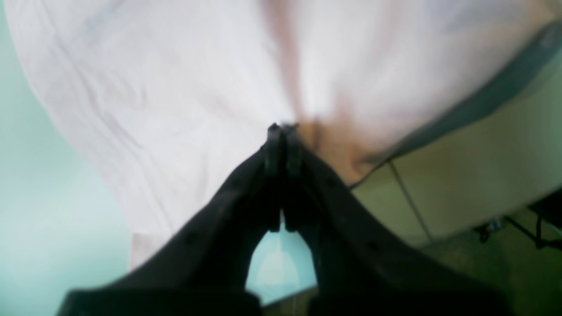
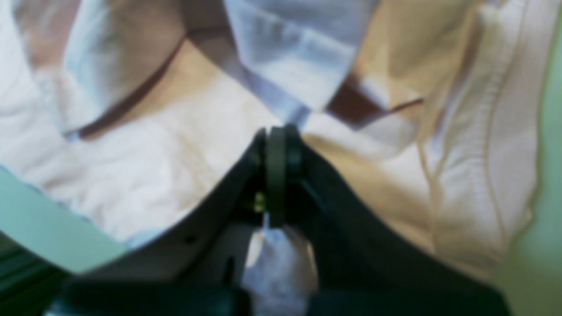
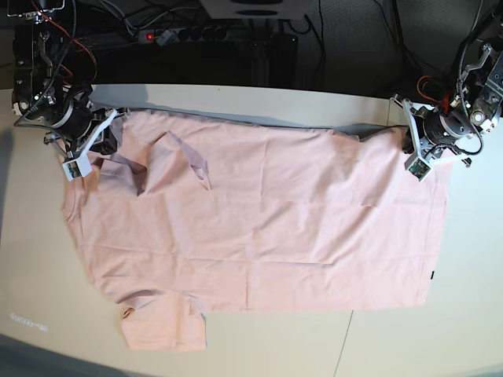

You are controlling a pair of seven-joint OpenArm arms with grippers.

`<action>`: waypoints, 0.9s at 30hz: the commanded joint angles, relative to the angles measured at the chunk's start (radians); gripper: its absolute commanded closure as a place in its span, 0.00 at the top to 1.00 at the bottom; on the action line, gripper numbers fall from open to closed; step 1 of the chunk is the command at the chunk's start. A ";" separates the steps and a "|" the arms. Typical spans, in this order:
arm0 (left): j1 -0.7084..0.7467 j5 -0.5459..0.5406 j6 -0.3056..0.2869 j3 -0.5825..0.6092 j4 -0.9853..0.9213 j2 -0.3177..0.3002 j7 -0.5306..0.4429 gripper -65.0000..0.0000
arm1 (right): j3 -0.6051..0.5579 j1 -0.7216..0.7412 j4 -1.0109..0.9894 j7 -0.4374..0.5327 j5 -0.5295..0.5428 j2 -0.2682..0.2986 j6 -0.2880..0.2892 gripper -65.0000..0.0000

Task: Fold the T-shirt properly
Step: 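Lay the held shirt edge down flat, drawing both grippers back, then release the left gripper and move it to the shirt's hem corner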

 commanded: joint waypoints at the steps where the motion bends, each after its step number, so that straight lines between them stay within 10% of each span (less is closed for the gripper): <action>1: 0.029 -0.010 -0.014 -0.004 0.014 -0.011 0.048 0.00 | 0.019 -0.025 0.014 -0.047 -0.020 0.017 -0.014 0.00; 18: 0.133 0.083 0.035 -0.018 0.096 0.041 0.006 0.00 | 0.135 -0.087 0.056 -0.058 0.039 0.020 0.012 0.00; 27: 0.132 0.101 0.056 -0.170 0.096 0.041 -0.028 0.00 | 0.135 -0.086 0.056 -0.019 0.045 0.111 0.011 0.00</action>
